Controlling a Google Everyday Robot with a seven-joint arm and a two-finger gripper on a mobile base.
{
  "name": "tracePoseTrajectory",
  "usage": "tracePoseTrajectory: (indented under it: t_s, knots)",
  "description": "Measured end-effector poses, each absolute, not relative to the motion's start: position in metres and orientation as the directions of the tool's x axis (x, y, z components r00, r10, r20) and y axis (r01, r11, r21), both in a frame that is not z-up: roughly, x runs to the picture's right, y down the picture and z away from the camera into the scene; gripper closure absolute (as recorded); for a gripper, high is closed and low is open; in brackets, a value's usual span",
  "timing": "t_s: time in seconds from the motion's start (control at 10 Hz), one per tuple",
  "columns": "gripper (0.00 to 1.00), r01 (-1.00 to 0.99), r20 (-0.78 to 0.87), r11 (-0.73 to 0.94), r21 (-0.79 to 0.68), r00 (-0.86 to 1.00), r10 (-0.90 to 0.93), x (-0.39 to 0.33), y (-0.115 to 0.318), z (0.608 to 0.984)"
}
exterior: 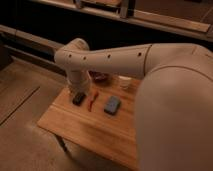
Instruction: Move the arm in a circular motion
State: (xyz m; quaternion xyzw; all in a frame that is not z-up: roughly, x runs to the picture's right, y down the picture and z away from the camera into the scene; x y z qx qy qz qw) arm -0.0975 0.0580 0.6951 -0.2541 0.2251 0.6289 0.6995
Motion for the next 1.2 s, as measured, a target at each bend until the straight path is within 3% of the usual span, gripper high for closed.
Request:
tracePoseTrajectory:
  t_s: [0.3,0.7,0.9,1.2]
  knots:
    - [0.35,-0.998,-0.624,-0.045,0.04,-0.06,0.779,-0.03,0.042,0.7]
    - [0.35,-0.938,-0.512,-0.24,0.251,-0.339,0.789,0.063,-0.041,0.719]
    - [0.35,-0.936,-0.493,-0.222,0.274,-0.335,0.803,0.045,-0.065,0.731]
    - [0.35,-0.968,-0.514,-0.127,0.215,-0.222,0.829,-0.04,-0.078,0.743]
